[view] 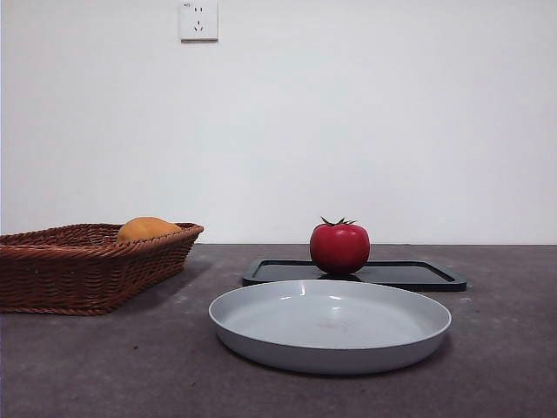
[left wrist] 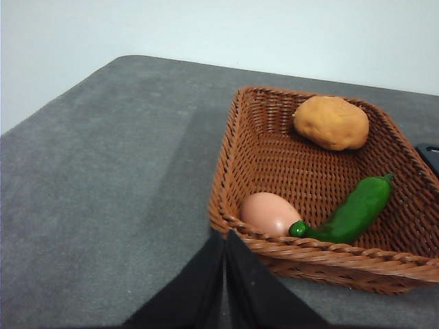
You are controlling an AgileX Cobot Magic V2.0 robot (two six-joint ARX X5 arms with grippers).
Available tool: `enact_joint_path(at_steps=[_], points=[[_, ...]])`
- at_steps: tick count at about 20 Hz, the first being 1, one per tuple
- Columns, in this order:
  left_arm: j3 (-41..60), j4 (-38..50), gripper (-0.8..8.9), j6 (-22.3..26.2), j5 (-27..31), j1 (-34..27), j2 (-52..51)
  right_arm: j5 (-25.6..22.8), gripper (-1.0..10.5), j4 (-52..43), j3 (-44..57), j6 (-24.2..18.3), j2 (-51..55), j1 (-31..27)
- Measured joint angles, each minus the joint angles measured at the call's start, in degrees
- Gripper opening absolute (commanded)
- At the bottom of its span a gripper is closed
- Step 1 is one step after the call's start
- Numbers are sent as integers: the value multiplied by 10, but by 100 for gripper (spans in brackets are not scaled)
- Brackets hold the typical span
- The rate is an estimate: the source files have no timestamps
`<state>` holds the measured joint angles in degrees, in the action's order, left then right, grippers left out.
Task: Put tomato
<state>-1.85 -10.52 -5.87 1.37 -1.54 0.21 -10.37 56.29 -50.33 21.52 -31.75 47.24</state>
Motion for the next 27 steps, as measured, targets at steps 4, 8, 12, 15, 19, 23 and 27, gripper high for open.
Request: enact_joint_path(at_steps=[4,8,12,15,19,23,27], points=[[0,0,7,28,0,10,0,0,19,0,0,0,0,0],[0,0,7,45,-1,41,0,0,19,0,0,0,0,0],[0,0,7,54,-2,59,0,0,19,0,0,0,0,0],[0,0,7,53,-1,59,0,0,19,0,0,0,0,0],[0,0,7,53,-2,59,0,0,19,0,0,0,0,0],[0,0,7,53,-2,59,0,0,19,0,0,0,0,0],[0,0,7,53,-2,59,0,0,19,0,0,-8,1,-1]])
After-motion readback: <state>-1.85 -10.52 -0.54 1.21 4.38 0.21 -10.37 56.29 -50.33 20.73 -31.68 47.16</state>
